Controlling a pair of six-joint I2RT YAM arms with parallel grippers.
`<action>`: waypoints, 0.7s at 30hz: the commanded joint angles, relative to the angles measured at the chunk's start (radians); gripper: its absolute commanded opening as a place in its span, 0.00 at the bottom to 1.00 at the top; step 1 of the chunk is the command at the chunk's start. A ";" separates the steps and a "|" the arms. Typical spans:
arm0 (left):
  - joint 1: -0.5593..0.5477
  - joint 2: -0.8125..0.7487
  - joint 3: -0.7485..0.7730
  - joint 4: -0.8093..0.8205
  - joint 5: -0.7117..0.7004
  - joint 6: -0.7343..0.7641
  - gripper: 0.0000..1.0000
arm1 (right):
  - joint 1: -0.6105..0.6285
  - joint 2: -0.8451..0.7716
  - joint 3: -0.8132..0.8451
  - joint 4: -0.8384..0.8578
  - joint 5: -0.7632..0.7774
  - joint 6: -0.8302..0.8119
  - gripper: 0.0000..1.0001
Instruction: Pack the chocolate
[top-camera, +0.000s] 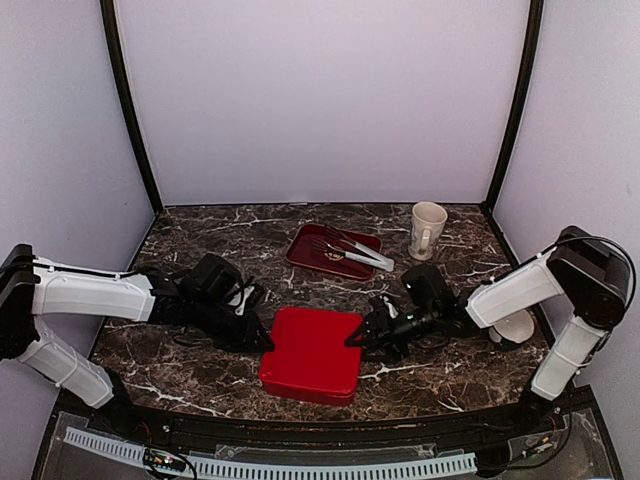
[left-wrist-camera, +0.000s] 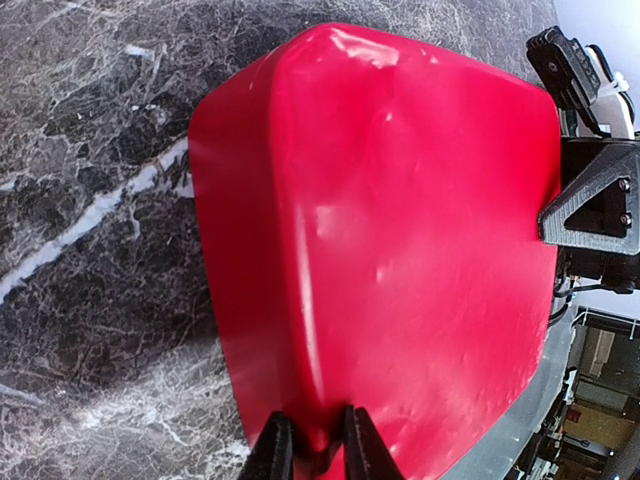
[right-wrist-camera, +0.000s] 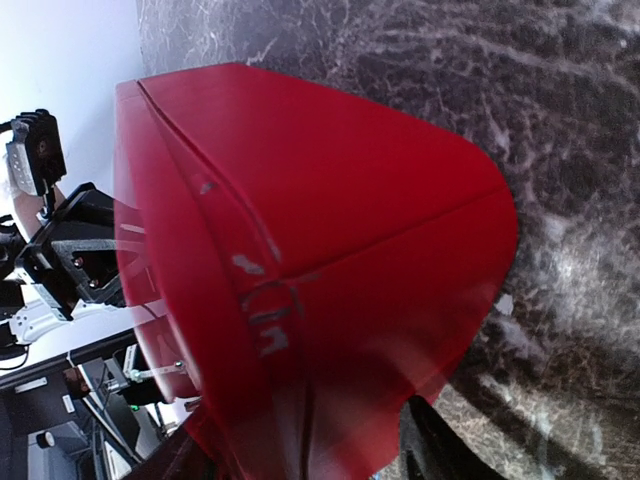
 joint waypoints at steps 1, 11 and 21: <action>-0.047 0.074 -0.009 -0.035 -0.021 0.007 0.04 | 0.029 0.032 0.047 0.057 0.018 -0.032 0.53; -0.045 -0.009 0.010 -0.095 -0.105 0.027 0.35 | 0.027 0.069 -0.043 -0.019 0.070 -0.119 0.36; -0.052 -0.117 0.261 -0.403 -0.290 0.232 0.54 | 0.031 0.090 -0.018 -0.063 0.094 -0.153 0.36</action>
